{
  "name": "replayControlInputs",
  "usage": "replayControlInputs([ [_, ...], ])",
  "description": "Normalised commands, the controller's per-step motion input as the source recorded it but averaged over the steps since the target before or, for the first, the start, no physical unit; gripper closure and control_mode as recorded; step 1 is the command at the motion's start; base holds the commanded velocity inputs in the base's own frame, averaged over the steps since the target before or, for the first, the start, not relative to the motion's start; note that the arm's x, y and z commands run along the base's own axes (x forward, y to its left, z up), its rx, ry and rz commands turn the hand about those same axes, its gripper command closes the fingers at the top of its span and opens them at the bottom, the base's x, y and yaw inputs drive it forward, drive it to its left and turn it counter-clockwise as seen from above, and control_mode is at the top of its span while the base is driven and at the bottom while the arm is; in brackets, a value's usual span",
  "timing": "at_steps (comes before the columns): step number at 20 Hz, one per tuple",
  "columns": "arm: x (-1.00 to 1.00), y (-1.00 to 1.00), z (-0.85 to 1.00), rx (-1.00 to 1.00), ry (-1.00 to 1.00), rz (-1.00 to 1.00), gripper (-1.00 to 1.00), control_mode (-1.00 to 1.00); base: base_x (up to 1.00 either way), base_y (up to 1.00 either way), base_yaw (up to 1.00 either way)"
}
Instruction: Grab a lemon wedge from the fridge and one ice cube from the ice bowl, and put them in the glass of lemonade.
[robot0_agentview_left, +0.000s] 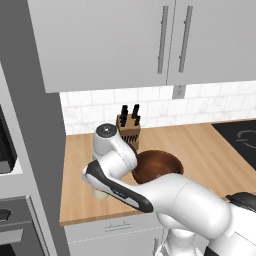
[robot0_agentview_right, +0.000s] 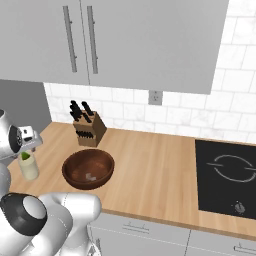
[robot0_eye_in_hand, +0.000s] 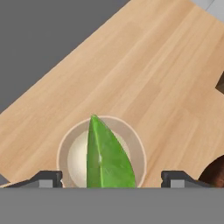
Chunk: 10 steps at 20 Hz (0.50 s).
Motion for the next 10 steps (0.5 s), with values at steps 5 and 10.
replayControlInputs([
  [5,0.0,0.0,0.0,0.0,0.0,0.0,-1.0,-1.0,0.0,0.0,0.0],
  [10,-0.04,0.0,0.01,0.0,0.0,0.0,-1.0,-1.0,0.0,0.0,0.0],
])
